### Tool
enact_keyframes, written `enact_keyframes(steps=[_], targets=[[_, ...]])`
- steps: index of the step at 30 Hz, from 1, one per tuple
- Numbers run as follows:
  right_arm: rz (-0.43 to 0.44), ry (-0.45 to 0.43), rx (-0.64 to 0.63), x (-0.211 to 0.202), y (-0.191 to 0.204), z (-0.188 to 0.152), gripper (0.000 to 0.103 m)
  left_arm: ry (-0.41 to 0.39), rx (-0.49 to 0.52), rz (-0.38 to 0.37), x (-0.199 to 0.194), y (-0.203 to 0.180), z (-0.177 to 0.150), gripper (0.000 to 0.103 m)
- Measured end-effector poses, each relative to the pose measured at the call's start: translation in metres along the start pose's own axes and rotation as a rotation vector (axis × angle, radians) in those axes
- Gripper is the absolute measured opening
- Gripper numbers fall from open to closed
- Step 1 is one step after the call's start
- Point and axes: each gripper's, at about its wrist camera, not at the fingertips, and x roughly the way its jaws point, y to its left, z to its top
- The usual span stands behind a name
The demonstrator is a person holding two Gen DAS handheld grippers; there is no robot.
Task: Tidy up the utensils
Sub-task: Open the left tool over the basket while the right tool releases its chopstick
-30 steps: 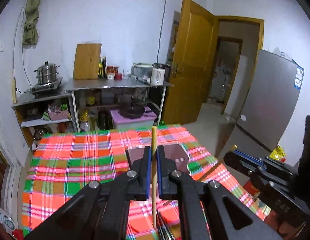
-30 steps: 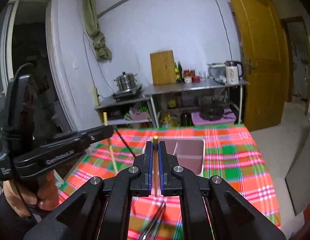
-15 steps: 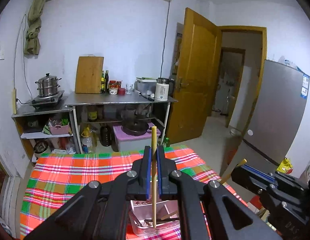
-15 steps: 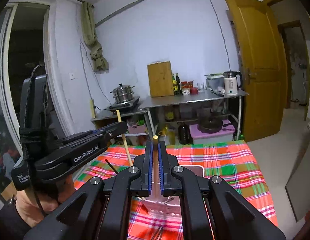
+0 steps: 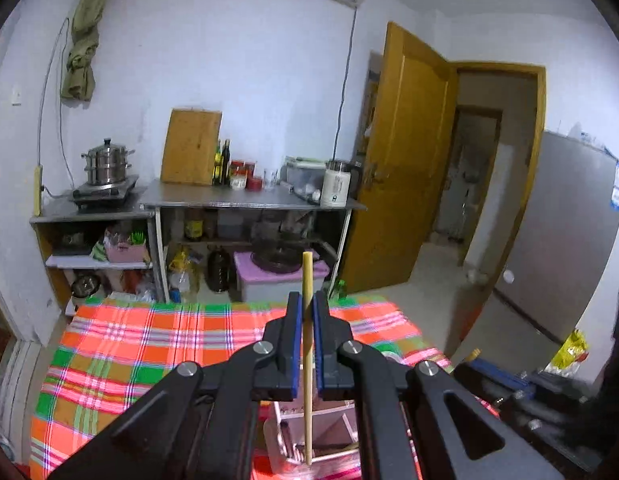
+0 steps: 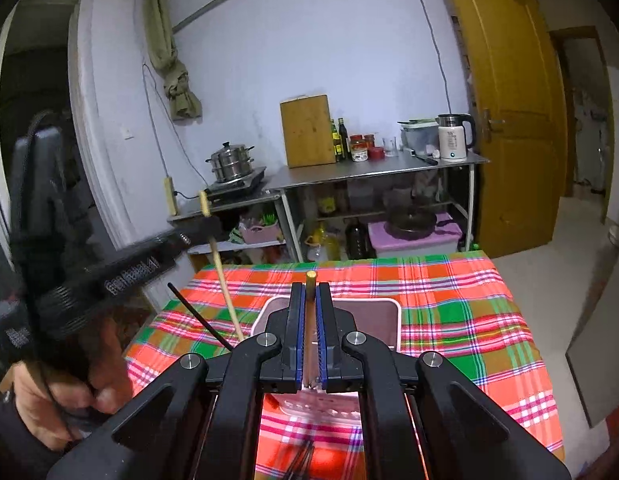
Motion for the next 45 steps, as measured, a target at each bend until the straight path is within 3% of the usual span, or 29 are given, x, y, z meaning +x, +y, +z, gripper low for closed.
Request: enact_keyframes(steps=[5, 11, 19, 23, 27, 30, 36, 41, 45], targets=[[0.006, -0.005, -0.006, 0.001, 0.002, 0.002, 0.005, -0.062, 0.042, 0.009, 0.0, -0.009, 0.006, 0.006], [0.006, 0.01, 0.0, 0.005, -0.001, -0.002, 0.005, 0.015, 0.038, 0.015, 0.023, -0.005, -0.014, 0.006], [-0.006, 0.059, 0.004, 0.014, -0.002, -0.01, 0.005, 0.112, 0.032, 0.003, 0.019, 0.003, -0.029, 0.006], [-0.017, 0.087, 0.018, 0.019, -0.005, -0.015, 0.005, 0.119, 0.016, 0.0, 0.012, 0.008, -0.033, 0.022], [-0.025, 0.095, 0.009, 0.018, -0.005, -0.017, 0.007, 0.11, 0.0, -0.005, 0.004, 0.014, -0.034, 0.024], [-0.012, 0.076, 0.006, 0.009, -0.004, -0.017, 0.013, 0.094, -0.013, -0.014, -0.007, 0.016, -0.034, 0.028], [0.01, 0.023, 0.005, -0.025, -0.002, -0.021, 0.014, 0.06, -0.023, -0.028, -0.041, 0.013, -0.041, 0.031], [0.03, 0.007, 0.033, -0.057, -0.007, -0.045, 0.015, 0.07, -0.027, -0.044, -0.071, 0.008, -0.071, 0.033], [0.033, 0.048, 0.06, -0.07, -0.011, -0.075, 0.015, 0.128, -0.021, -0.06, -0.078, 0.002, -0.106, 0.033]])
